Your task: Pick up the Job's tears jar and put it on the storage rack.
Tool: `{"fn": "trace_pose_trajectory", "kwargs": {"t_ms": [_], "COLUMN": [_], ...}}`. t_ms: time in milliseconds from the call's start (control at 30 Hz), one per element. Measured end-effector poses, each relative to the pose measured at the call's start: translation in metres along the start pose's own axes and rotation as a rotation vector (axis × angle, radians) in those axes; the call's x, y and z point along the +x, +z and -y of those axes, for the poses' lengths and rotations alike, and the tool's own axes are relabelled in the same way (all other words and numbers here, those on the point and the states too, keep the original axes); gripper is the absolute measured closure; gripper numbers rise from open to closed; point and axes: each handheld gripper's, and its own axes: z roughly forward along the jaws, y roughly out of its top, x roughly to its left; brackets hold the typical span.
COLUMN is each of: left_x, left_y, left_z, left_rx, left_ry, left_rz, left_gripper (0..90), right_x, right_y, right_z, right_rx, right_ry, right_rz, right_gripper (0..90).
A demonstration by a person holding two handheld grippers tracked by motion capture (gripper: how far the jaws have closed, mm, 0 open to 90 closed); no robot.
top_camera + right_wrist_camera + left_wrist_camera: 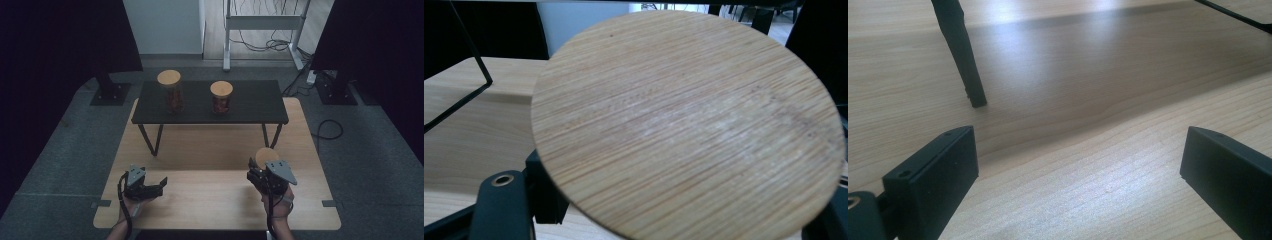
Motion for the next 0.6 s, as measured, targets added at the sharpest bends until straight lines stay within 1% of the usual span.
{"fn": "trace_pose_trajectory", "kwargs": {"t_ms": [333,600], "left_x": [0.0,0.0], "left_y": [0.001,0.001], "left_z": [0.0,0.0], "left_rx": [0.003,0.004], "left_ry": [0.002,0.004], "left_rz": [-0.002,-0.003], "left_gripper": [1.8,1.8], "right_x": [0.0,0.0], "right_y": [0.004,0.005], "right_z": [-0.011,-0.018], "right_rx": [-0.009,-0.018], "right_ry": [-0.023,-0.031], "right_rz": [0.001,-0.005], "right_gripper": [25.0,25.0]}}
